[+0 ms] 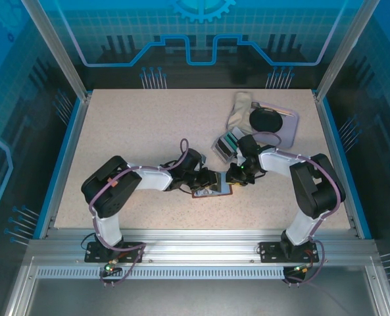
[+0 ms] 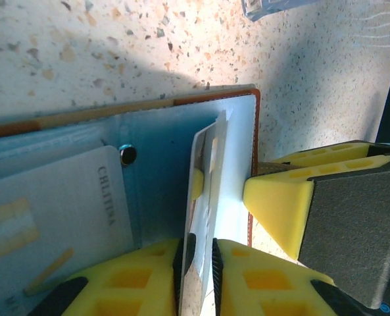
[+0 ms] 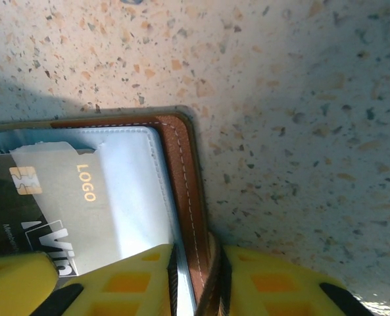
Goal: Put the credit cards into the card holder
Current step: Insert the credit card into the card slot.
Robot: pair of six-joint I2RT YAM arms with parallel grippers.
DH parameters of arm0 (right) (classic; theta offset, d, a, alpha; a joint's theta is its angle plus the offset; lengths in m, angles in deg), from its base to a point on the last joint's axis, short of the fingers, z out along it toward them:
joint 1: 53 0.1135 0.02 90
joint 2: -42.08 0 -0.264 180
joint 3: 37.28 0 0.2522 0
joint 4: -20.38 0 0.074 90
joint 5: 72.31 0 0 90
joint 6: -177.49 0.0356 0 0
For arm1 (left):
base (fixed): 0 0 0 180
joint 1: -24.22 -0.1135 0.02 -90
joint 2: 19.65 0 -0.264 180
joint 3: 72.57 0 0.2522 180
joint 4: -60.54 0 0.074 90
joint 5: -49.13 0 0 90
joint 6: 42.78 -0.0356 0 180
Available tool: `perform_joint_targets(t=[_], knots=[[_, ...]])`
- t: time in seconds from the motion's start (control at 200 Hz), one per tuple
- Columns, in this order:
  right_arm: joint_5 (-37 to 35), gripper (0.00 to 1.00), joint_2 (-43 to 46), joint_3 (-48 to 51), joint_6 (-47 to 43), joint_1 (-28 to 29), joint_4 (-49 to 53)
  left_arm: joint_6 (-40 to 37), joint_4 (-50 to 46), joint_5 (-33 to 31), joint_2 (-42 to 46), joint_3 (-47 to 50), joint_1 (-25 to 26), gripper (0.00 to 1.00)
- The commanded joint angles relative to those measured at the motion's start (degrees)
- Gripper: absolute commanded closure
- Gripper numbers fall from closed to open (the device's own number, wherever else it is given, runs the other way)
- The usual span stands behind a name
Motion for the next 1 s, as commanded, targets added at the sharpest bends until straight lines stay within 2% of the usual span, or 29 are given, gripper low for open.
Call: perform_joint_targets(t=[0.0, 0.515, 0.675, 0.855, 0.995], knots=[[0.0, 0.76, -2.5, 1.7, 0.4, -0.1, -0.7, -1.3, -6.0, -2.7, 2.1, -0.4, 0.4, 0.77], [0.3, 0.76, -3.3, 1.1, -0.4, -0.3, -0.4, -1.9, -8.6, -3.5, 4.1, 0.0, 0.4, 0.79], [0.7, 0.76, -3.5, 1.0, -0.4, -0.3, -0.5, -2.3, -8.7, -3.0, 3.9, -0.4, 0.4, 0.87], [1.8, 0.76, -4.1, 1.3, 0.2, -0.2, -1.3, -1.7, -8.4, -2.6, 3.8, -0.7, 0.4, 0.9], [2.9, 0.8, -4.5, 2.2, 1.6, -0.2, -2.6, 1.7, -5.3, -1.3, 3.4, -0.6, 0.4, 0.91]])
